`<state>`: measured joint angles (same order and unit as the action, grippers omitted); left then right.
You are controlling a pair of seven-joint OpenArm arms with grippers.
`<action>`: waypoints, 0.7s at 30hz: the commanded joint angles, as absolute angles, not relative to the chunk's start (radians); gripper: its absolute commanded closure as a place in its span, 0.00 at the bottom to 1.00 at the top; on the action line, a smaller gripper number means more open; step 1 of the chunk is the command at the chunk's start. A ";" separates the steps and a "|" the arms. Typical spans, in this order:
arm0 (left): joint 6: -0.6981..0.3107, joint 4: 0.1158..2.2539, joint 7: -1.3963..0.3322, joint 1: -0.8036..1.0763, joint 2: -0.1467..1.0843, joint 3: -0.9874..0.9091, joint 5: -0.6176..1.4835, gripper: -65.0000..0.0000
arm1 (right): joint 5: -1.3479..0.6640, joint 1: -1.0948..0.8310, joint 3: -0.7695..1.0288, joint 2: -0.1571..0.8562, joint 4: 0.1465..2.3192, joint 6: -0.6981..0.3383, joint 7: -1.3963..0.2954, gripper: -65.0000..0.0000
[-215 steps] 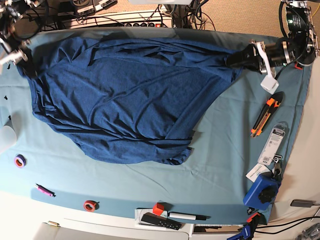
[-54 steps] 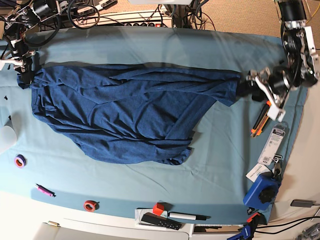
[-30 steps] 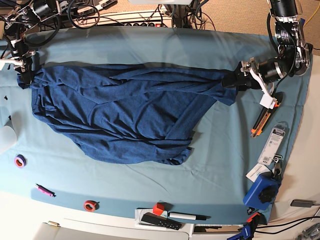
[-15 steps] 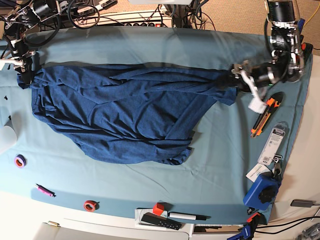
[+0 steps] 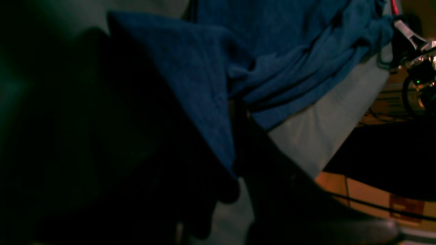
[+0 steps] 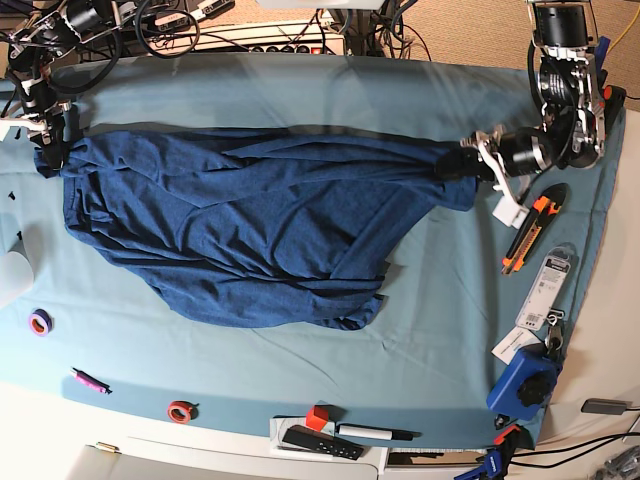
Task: Layout the t-shirt on the table in an organized manner, then fold the t-shirt properly
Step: 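Regrasp the shirt corners with both grippers, then lift the shirt edge with both grippers and stretch it apart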
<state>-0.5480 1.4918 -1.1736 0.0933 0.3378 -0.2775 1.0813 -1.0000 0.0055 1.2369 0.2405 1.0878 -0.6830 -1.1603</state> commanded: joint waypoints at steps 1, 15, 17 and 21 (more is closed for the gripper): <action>-0.551 1.507 -1.159 0.080 0.350 -0.287 1.102 1.00 | -1.006 0.011 1.231 0.231 1.092 -0.665 -1.230 1.00; -0.578 1.507 -1.252 0.098 0.428 -0.291 1.184 1.00 | -1.005 -0.055 1.232 0.230 1.374 -0.661 -1.362 1.00; -0.582 1.507 -1.253 0.110 0.433 -0.291 1.187 1.00 | -1.005 -0.083 1.232 0.230 1.390 -0.661 -1.362 1.00; -0.589 1.507 -1.268 0.131 0.433 -0.291 1.200 1.00 | -1.006 -0.121 1.231 0.230 1.393 -0.661 -1.362 1.00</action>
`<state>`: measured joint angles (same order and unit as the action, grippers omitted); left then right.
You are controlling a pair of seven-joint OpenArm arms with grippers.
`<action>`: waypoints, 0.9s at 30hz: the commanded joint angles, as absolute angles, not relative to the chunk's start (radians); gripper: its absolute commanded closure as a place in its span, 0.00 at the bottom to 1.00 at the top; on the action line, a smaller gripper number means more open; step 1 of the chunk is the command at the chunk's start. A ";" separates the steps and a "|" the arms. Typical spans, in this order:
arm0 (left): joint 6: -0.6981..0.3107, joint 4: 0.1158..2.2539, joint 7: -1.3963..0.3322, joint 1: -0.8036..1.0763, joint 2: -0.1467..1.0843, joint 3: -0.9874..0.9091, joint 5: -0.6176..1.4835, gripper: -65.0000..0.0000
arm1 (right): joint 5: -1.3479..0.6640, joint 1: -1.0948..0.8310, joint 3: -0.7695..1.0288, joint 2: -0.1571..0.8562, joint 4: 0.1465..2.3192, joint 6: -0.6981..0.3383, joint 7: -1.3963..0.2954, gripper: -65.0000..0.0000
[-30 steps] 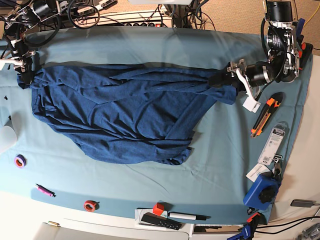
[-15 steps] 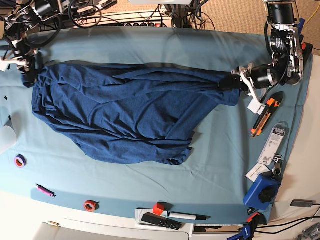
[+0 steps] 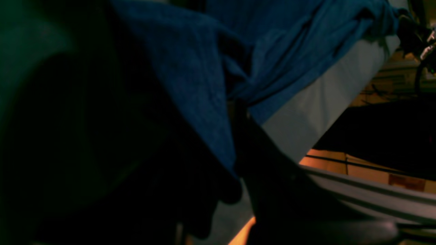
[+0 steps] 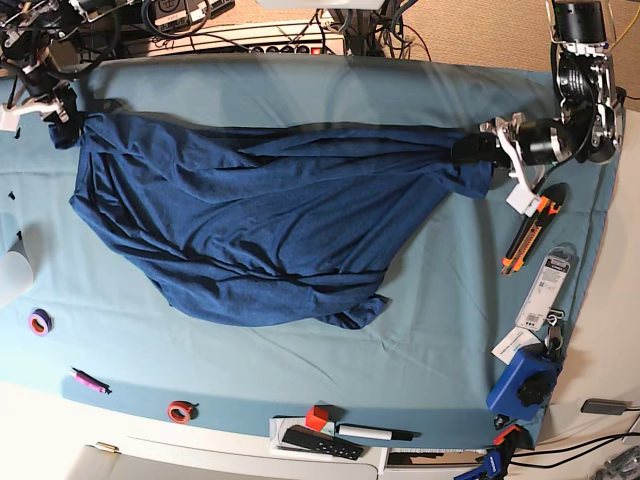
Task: Layout the t-shirt on the table in an organized manner, then fold the t-shirt properly
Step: 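Lift the shirt edge with both grippers and stretch it apart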
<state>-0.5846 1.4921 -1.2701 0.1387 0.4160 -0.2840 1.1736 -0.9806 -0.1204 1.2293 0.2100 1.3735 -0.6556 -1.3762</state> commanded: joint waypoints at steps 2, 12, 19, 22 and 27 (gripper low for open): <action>-0.592 1.507 -1.289 0.136 0.433 -0.292 1.229 1.00 | -1.007 -0.134 1.231 0.230 1.393 -0.661 -1.362 1.00; -0.630 1.508 -1.331 0.159 0.432 -0.321 1.281 1.00 | -1.005 -0.138 1.232 0.289 1.393 -0.661 -1.370 1.00; -0.645 1.508 -1.373 0.178 0.433 -0.467 1.341 1.00 | -1.005 -0.138 1.232 0.355 1.393 -0.661 -1.396 1.00; -0.649 1.508 -1.374 0.207 0.432 -0.497 1.349 1.00 | -1.005 -0.139 1.232 0.354 1.393 -0.661 -1.396 1.00; -0.649 1.508 -1.373 0.256 0.432 -0.503 1.348 1.00 | -1.005 -0.139 1.232 0.354 1.393 -0.661 -1.396 1.00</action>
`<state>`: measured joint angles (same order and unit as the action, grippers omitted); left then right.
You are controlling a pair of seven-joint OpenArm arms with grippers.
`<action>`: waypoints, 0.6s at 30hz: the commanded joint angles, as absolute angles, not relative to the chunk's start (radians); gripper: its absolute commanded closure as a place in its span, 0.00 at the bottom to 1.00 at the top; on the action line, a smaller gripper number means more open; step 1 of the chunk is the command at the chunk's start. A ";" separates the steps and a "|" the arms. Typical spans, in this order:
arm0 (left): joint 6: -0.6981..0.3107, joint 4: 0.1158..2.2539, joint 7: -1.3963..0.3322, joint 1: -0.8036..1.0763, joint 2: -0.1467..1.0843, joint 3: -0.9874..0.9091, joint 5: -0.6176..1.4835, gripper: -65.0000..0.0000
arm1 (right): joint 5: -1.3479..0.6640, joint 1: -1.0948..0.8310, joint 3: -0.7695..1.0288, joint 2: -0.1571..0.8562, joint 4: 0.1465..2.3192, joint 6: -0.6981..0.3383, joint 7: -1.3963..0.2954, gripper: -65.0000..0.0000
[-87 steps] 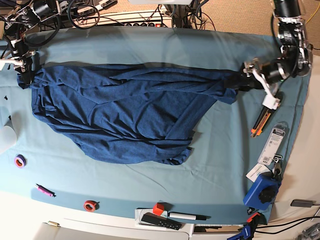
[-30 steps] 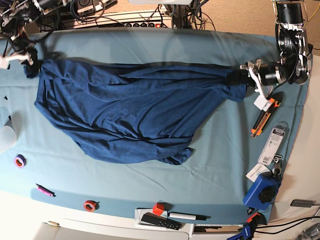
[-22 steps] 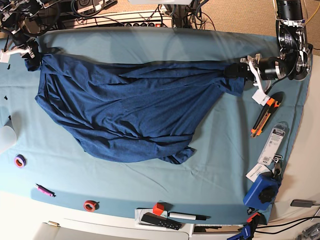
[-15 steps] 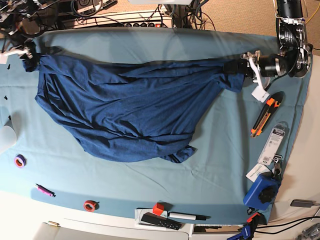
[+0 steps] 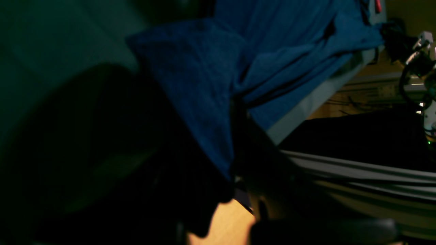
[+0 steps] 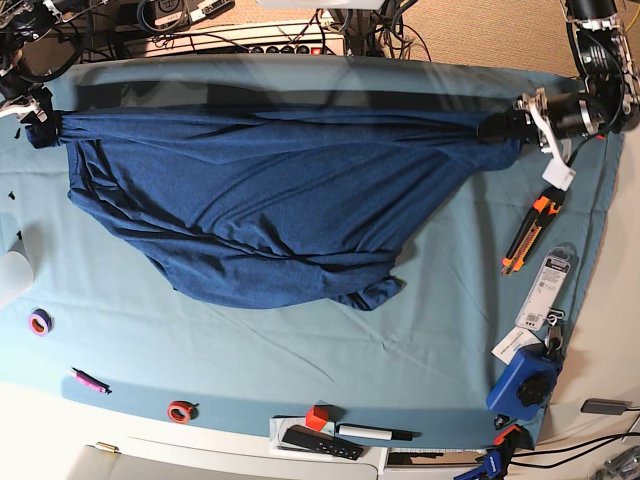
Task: Layout the t-shirt on the table in an organized manner, then fold the t-shirt properly
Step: 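Lift the shirt edge with both grippers and stretch it apart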
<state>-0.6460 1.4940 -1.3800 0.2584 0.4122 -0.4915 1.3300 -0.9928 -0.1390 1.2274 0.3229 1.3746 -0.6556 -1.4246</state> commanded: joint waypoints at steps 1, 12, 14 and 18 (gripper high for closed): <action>-0.649 1.508 -1.373 0.264 0.432 -0.503 1.348 1.00 | -1.005 -0.139 1.232 0.354 1.393 -0.661 -1.396 1.00; -0.656 1.508 -1.392 0.305 0.432 -0.503 1.370 1.00 | -1.025 -0.209 1.232 0.330 1.393 -0.661 -1.396 1.00; -0.656 1.508 -1.393 0.305 0.432 -0.503 1.370 1.00 | -1.028 -0.217 1.232 0.324 1.393 -0.662 -1.396 1.00; -0.656 1.508 -1.396 0.305 0.432 -0.503 1.370 1.00 | -1.029 -0.219 1.232 0.325 1.393 -0.662 -1.396 1.00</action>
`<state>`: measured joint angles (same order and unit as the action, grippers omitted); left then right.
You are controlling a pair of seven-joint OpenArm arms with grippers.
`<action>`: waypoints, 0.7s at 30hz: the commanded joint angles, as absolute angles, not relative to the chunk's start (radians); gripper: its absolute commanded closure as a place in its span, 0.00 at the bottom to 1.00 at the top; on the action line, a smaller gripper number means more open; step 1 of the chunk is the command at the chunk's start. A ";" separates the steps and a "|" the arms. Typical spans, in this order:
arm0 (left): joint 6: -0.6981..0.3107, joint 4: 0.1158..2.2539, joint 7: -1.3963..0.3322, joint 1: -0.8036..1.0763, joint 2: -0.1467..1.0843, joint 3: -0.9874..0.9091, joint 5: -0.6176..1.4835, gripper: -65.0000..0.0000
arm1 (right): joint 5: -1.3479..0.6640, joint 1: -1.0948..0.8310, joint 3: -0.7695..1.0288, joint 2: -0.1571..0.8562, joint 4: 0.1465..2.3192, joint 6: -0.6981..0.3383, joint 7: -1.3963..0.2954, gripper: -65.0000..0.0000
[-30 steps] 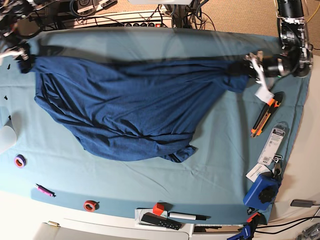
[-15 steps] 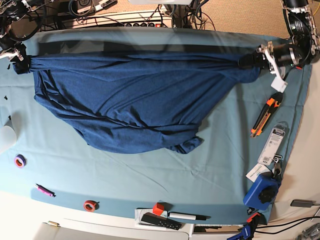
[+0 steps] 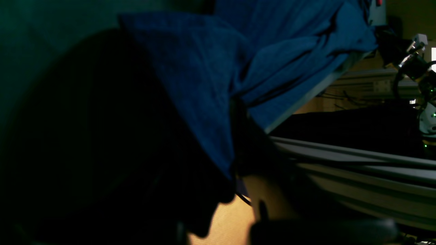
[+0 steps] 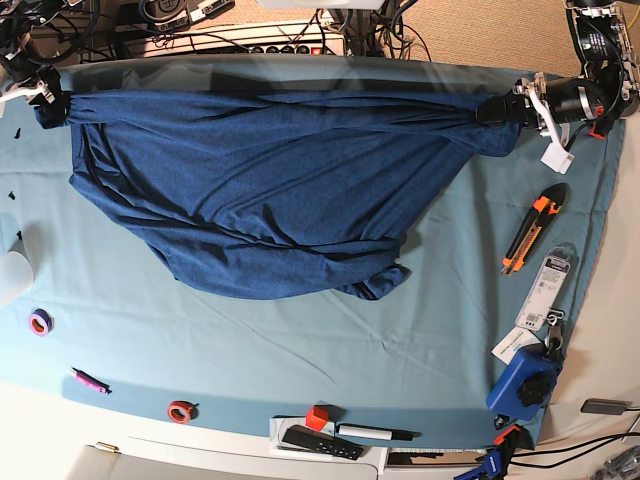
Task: Layout the t-shirt on the table in an organized manner, then fold the t-shirt properly
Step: 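Lift the shirt edge with both grippers and stretch it apart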
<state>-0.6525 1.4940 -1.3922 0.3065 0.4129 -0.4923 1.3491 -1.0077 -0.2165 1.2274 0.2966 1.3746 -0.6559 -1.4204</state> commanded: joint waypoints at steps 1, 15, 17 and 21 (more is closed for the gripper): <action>-0.656 1.508 -1.396 0.305 0.432 -0.503 1.370 1.00 | -1.029 -0.218 1.232 0.325 1.393 -0.662 -1.396 1.00; -0.678 1.508 -1.396 0.305 0.432 -0.503 1.415 1.00 | -1.028 -0.219 1.232 0.325 1.393 -0.662 -1.396 1.00; -0.678 1.508 -1.396 0.305 0.432 -0.503 1.419 1.00 | -1.028 -0.219 1.232 0.325 1.393 -0.662 -1.396 1.00; -0.678 1.508 -1.396 0.305 0.432 -0.503 1.468 1.00 | -1.028 -0.219 1.232 0.328 1.393 -0.667 -1.396 1.00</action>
